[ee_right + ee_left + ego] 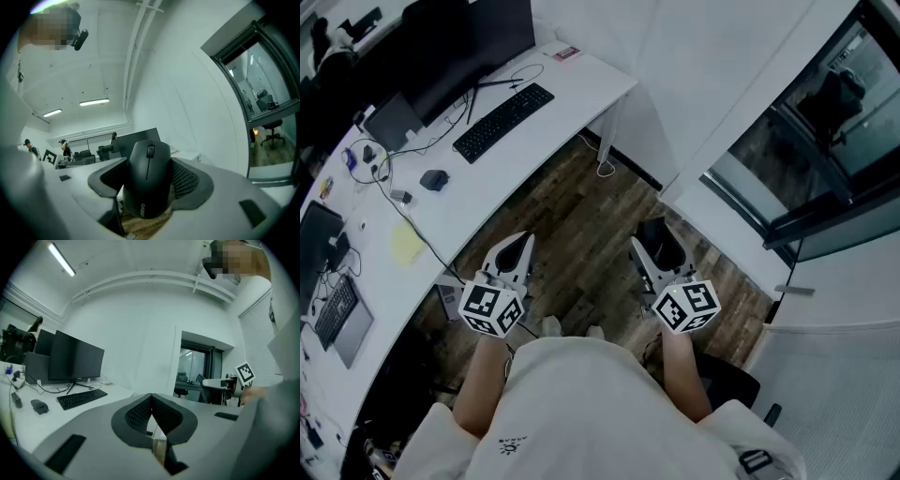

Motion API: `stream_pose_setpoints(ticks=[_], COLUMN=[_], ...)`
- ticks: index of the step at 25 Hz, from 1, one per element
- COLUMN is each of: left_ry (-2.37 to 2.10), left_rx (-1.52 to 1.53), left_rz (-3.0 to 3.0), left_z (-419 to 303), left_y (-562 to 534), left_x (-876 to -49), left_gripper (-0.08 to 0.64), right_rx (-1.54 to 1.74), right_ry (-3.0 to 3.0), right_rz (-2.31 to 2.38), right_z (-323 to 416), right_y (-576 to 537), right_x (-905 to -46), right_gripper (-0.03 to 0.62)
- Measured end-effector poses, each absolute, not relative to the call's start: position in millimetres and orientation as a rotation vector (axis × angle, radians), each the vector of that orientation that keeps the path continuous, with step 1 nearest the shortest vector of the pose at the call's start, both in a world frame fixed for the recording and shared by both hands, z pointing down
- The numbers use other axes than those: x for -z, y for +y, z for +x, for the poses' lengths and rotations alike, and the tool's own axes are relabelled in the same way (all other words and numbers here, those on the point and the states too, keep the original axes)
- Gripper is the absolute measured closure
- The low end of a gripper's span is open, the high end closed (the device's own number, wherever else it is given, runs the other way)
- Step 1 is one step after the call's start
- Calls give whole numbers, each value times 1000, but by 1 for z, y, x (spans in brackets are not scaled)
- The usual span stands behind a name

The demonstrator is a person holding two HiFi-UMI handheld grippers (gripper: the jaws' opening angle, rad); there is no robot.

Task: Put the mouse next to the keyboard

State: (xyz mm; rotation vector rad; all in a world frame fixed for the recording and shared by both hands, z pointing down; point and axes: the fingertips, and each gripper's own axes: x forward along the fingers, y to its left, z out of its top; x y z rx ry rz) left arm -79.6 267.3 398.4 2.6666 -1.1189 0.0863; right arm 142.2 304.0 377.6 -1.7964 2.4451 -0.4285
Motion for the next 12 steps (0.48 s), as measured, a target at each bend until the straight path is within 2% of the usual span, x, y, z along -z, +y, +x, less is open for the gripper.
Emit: stream_pose_setpoints(ticks=[12], left_ry=[-1089], left_rx=[-82], left_rz=[2672], left_z=[-92], left_y=[268], left_x=[-399], left_gripper=[554], right_rx=[429], right_ry=[2434], right_rz=[-1785], right_z=[123], right_y=[306], right_x=[-378], right_gripper=[294])
